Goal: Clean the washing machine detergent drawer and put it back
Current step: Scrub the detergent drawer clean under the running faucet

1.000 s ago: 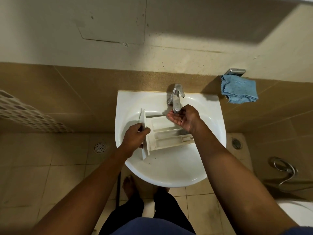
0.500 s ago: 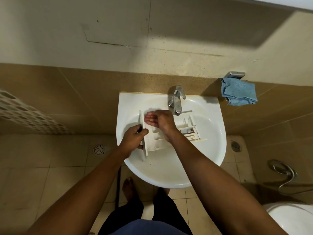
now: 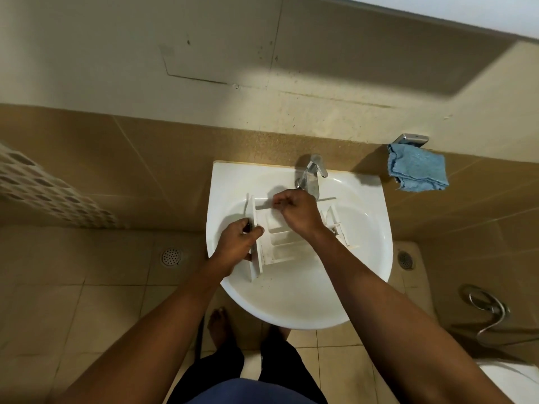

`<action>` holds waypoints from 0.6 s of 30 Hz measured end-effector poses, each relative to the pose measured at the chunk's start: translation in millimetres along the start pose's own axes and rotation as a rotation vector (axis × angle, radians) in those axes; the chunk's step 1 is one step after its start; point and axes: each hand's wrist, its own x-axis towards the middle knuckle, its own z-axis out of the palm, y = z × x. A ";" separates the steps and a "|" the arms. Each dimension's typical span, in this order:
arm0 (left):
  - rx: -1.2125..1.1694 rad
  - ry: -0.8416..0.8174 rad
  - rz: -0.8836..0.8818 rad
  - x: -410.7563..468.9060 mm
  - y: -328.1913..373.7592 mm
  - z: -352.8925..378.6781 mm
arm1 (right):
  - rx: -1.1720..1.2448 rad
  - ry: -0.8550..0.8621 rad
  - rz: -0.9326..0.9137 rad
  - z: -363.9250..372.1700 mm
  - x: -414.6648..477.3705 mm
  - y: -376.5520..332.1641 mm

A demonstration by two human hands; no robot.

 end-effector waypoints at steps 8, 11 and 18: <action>-0.024 -0.004 0.001 0.3 -3.5 -5.1 | 0.444 -0.144 0.147 11.8 -9.5 -2.5; -0.019 -0.012 0.007 2.0 -3.8 -4.1 | 0.526 -0.094 0.223 5.8 -10.2 -7.0; -0.049 -0.034 -0.015 5.1 -8.0 -6.6 | 0.583 -0.203 0.284 19.3 -12.8 -15.1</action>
